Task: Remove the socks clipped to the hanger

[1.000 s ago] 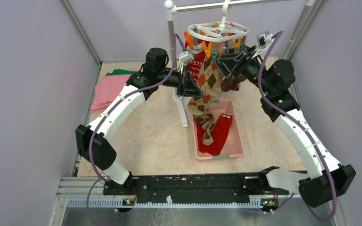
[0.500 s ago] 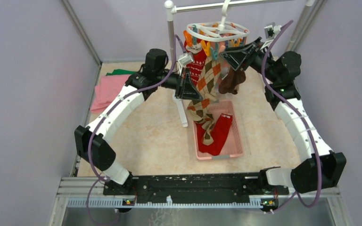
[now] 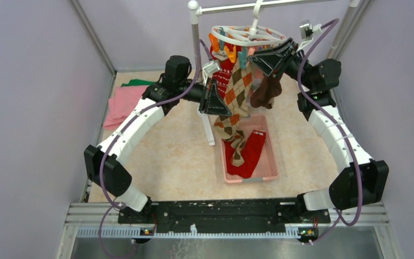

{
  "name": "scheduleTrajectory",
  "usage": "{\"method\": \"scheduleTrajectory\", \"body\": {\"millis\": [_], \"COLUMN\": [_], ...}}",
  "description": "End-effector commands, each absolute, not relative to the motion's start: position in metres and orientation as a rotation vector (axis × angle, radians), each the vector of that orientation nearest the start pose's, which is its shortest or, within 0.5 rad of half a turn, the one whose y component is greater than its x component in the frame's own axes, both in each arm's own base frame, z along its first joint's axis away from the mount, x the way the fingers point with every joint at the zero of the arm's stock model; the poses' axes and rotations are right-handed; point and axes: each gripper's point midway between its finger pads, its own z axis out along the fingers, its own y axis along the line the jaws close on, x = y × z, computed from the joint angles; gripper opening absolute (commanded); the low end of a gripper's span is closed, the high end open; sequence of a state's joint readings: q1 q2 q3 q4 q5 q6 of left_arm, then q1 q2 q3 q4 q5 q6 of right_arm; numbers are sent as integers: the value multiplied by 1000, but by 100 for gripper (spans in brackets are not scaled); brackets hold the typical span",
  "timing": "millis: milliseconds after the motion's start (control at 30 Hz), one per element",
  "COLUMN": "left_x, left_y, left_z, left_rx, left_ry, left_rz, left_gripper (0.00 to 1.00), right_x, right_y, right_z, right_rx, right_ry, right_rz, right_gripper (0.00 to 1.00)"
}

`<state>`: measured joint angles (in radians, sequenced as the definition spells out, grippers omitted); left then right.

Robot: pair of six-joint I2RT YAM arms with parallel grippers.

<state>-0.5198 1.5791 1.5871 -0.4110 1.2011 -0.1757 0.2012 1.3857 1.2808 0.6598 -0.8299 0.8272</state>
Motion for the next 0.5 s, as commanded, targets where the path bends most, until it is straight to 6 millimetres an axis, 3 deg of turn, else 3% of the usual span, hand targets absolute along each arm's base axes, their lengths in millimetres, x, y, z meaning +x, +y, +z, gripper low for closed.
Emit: {"method": "scheduleTrajectory", "body": {"millis": [0, 133, 467], "left_x": [230, 234, 260], "left_y": [-324, -325, -340], "left_z": [370, 362, 307], "left_rx": [1182, 1168, 1140], "left_ry": [1602, 1625, 1739], "left_rz": [-1618, -1600, -1564], "left_gripper": [0, 0, 1], "right_x": [330, 336, 351], "right_y": [224, 223, 244], "right_z": [512, 511, 486], "right_rx": [-490, -449, -410], "right_ry": [1106, 1121, 1285], "right_rz": [1300, 1278, 1103], "right_gripper": [29, 2, 0]}}
